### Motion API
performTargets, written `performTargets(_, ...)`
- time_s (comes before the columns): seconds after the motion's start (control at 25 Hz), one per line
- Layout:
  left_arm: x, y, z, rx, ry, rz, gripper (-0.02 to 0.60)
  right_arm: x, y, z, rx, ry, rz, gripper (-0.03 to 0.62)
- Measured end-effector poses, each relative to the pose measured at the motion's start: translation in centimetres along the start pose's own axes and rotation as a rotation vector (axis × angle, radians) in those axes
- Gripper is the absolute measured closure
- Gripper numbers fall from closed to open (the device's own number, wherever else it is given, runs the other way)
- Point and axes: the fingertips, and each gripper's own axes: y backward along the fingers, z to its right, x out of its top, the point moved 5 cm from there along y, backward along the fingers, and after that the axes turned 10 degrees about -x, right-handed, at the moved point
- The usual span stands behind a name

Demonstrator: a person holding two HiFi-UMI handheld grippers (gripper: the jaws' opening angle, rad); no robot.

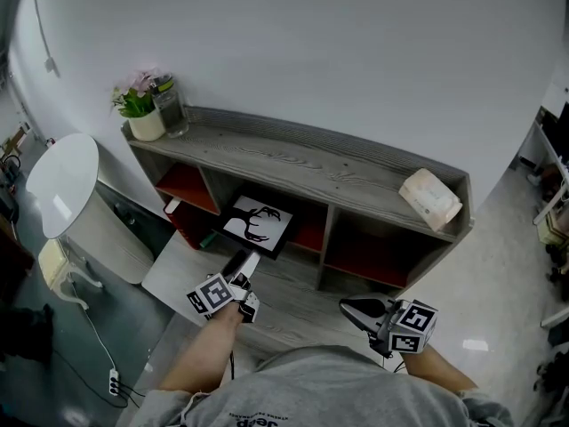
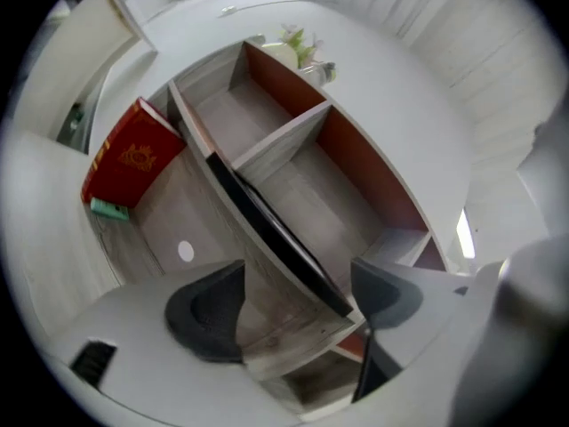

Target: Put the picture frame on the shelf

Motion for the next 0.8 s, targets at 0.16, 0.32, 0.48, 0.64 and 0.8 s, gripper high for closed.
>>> performTargets(0.16, 0.1, 2.6, 0.0, 0.086, -0.399, -0.03, 0.201, 0.0, 0.1, -0.2, -0.001, 0.001, 0.001, 0.576)
performTargets(0.32, 0.1, 2.7, 0.3, 0.152, -0.662, -0.132, 0.309, -0.2, 0.0, -0.3, 0.004, 0.0, -0.003, 0.576)
performTargets(0.48, 0.3, 1.6, 1.3, 0.148, -0.778, -0.196, 0.366, -0.2, -0.3, -0.4, 0.006, 0.0, -0.008, 0.576)
performTargets(0.64, 0.4, 0.8, 1.1, 0.157, -0.764, -0.214, 0.402, -0.4, -0.3, -0.4, 0.006, 0.001, -0.012, 0.576)
performTargets(0.8, 0.8, 0.2, 0.8, 0.158, -0.74, -0.217, 0.402, -0.3, -0.2, -0.3, 0.001, -0.003, -0.014, 0.576)
